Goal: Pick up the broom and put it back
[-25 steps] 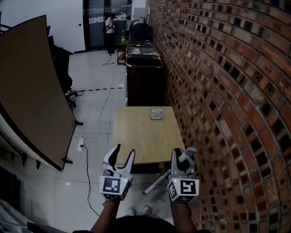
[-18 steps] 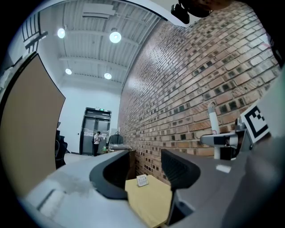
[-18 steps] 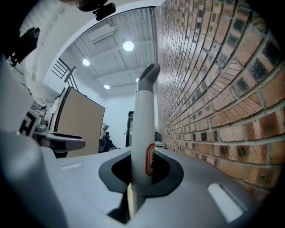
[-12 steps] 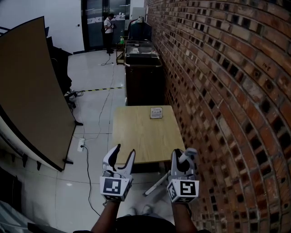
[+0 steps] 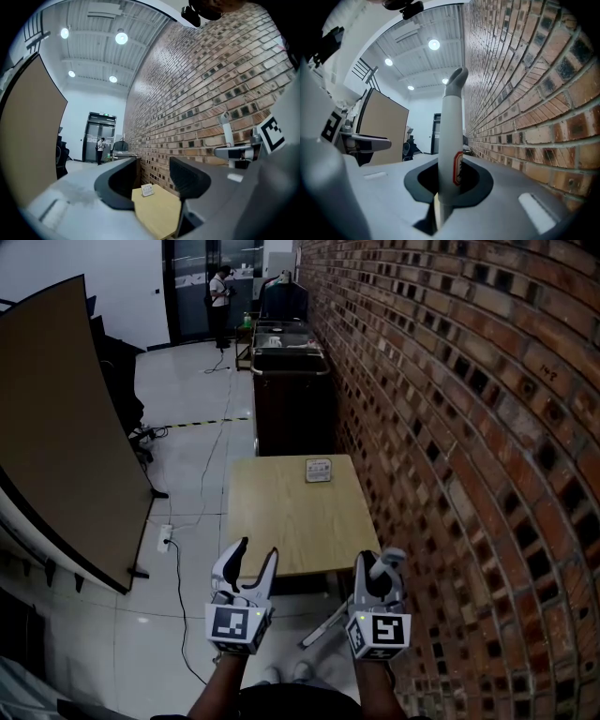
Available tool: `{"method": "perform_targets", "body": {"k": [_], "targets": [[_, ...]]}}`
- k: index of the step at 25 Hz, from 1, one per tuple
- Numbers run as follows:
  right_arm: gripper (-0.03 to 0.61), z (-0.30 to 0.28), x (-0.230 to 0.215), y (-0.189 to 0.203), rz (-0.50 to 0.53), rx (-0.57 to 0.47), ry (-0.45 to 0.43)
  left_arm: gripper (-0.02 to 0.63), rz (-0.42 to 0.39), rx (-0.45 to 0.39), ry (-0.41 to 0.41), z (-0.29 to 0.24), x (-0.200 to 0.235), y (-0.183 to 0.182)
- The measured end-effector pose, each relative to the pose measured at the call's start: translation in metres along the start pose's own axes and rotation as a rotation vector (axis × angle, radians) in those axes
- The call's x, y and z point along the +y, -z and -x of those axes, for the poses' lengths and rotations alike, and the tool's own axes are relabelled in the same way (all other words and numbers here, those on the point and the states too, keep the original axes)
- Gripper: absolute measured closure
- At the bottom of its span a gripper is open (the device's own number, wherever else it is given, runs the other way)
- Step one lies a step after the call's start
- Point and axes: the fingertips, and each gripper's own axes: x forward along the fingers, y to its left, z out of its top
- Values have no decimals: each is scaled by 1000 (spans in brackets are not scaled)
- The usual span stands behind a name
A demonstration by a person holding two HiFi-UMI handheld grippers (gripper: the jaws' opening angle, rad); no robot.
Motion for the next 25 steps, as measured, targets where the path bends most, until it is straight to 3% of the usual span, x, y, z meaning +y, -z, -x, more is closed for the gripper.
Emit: {"method": "perform_targets", "body": {"k": [10, 25], "targets": [[551, 8, -27, 22, -4, 58, 60, 394, 1, 29, 49, -14, -21, 13], [551, 19, -64, 105, -31, 218, 117, 393, -13, 119, 307, -37, -101, 56]]}}
